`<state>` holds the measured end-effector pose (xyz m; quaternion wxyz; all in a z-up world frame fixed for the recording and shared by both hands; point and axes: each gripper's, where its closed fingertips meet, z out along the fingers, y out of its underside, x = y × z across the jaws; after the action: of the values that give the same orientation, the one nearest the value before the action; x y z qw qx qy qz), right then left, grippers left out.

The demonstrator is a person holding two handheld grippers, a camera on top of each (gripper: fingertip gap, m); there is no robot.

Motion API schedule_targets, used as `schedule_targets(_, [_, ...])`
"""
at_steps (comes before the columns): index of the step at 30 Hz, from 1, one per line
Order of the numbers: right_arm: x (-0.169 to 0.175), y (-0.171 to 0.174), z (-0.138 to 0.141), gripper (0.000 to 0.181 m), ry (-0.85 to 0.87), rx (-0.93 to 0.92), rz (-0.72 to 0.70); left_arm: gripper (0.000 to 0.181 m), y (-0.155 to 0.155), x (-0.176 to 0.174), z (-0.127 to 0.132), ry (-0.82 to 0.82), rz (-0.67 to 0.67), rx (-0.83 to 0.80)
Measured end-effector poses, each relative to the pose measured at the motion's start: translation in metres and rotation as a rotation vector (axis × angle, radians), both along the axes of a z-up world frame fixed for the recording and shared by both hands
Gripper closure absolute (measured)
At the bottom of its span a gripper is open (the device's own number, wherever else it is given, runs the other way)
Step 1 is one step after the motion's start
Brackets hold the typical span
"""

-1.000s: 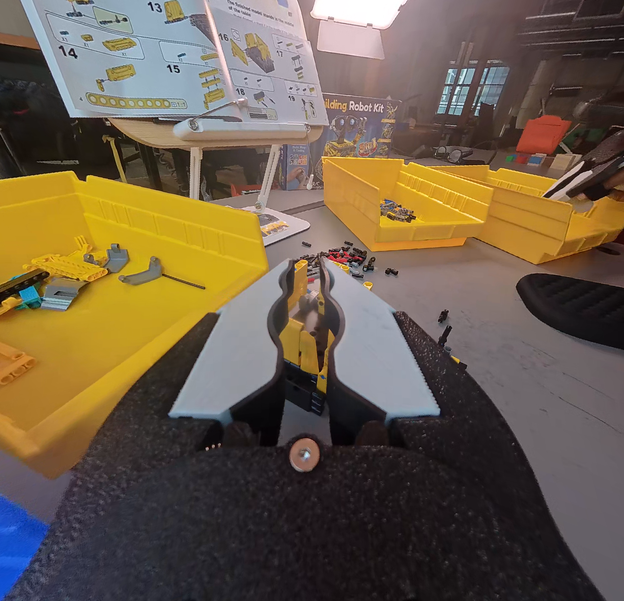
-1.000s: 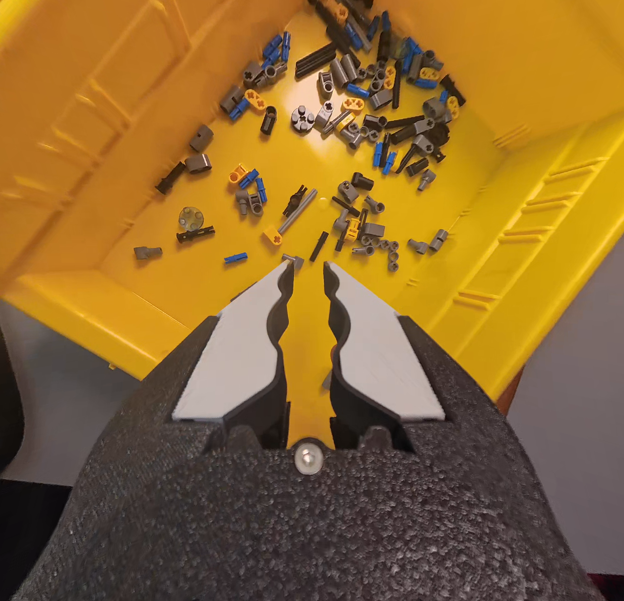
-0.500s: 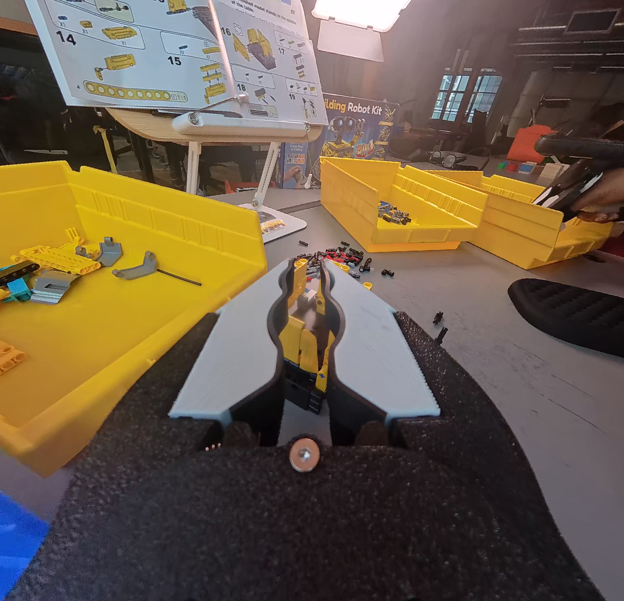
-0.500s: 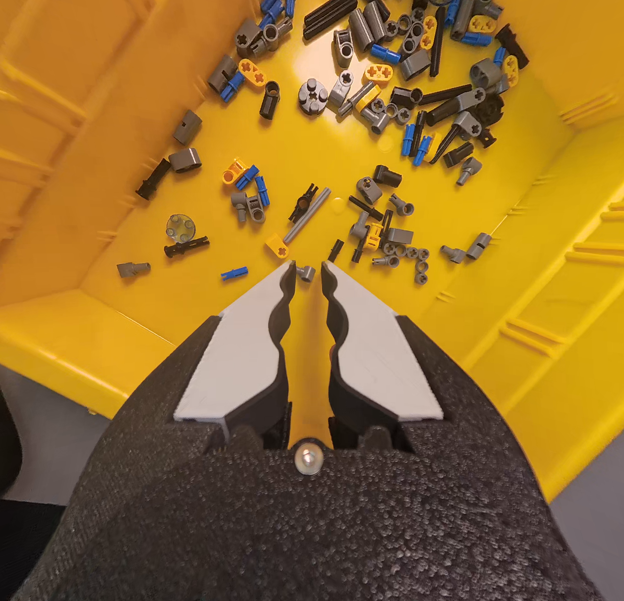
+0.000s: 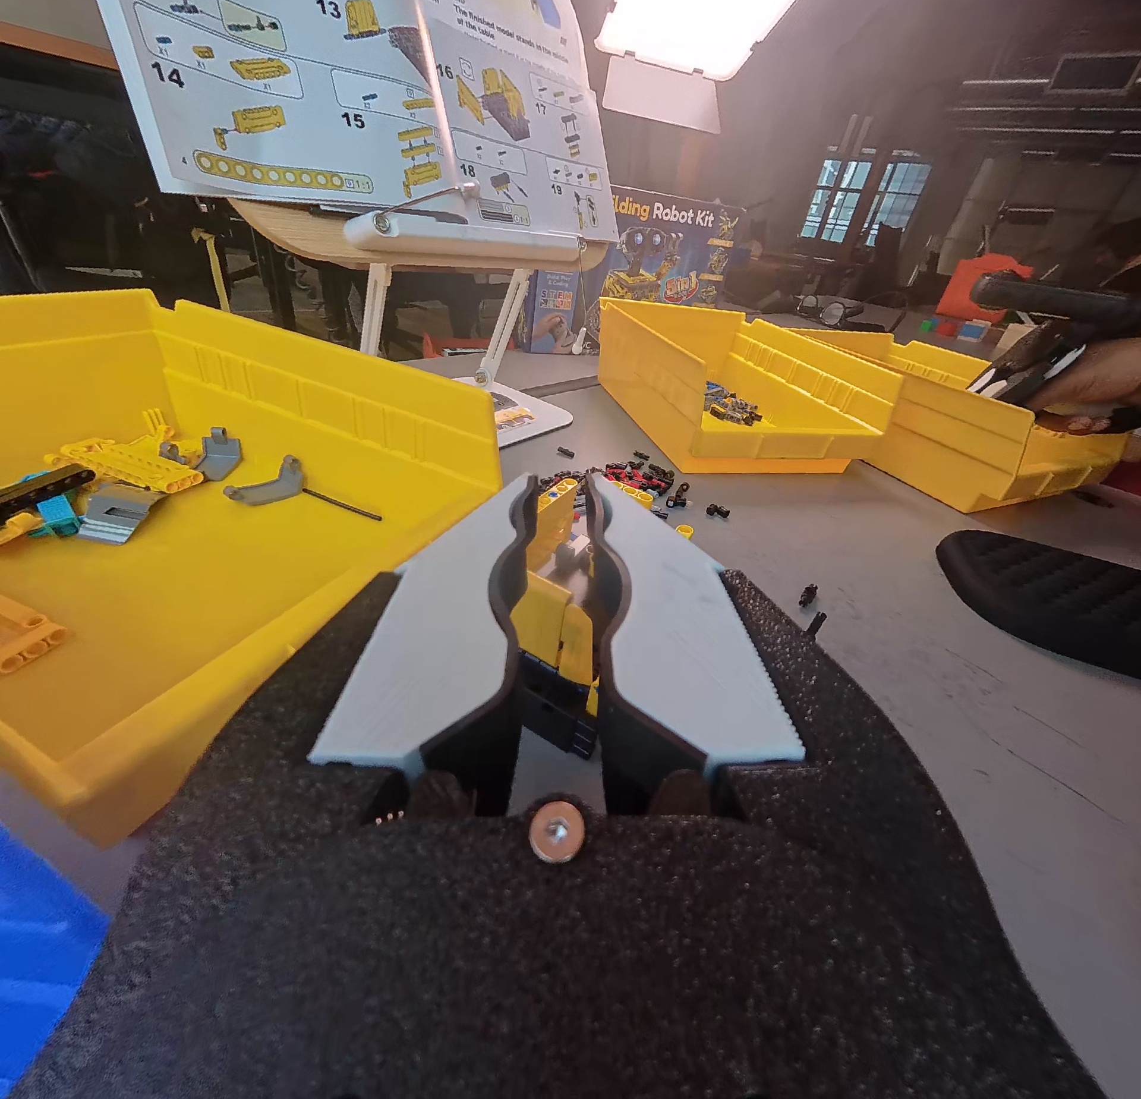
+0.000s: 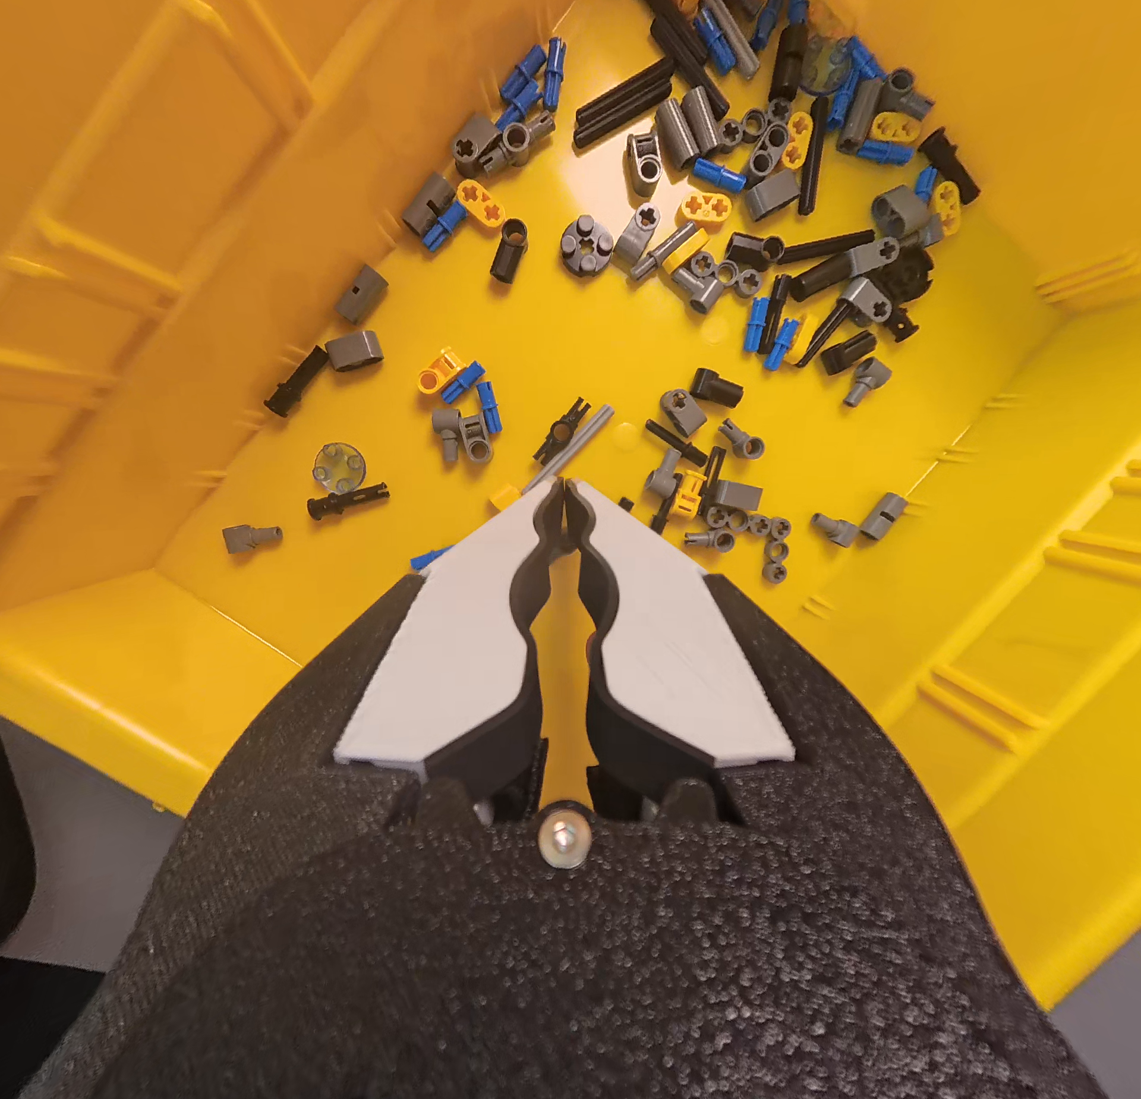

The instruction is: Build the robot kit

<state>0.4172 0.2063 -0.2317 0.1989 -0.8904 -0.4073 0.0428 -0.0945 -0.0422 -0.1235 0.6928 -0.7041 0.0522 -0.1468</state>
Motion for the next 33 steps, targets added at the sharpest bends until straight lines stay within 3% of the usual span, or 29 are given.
schedule_targets(7, [-0.005,0.013,0.021,0.171,0.043,0.096,-0.020,0.161,-0.002,-0.009,0.002,0.012,0.058,0.007])
schedule_targets(13, [0.011,0.011,0.019,0.164,0.011,0.081,-0.076,0.157,-0.001,-0.009,0.000,0.023,0.059,-0.007])
schedule_targets(20, [0.018,-0.004,0.011,0.163,-0.013,0.022,-0.078,0.156,0.000,-0.010,-0.003,0.015,0.062,-0.018])
schedule_targets(33, [0.023,-0.026,0.021,0.174,-0.048,-0.011,-0.027,0.155,0.002,-0.010,-0.005,0.012,0.056,-0.032])
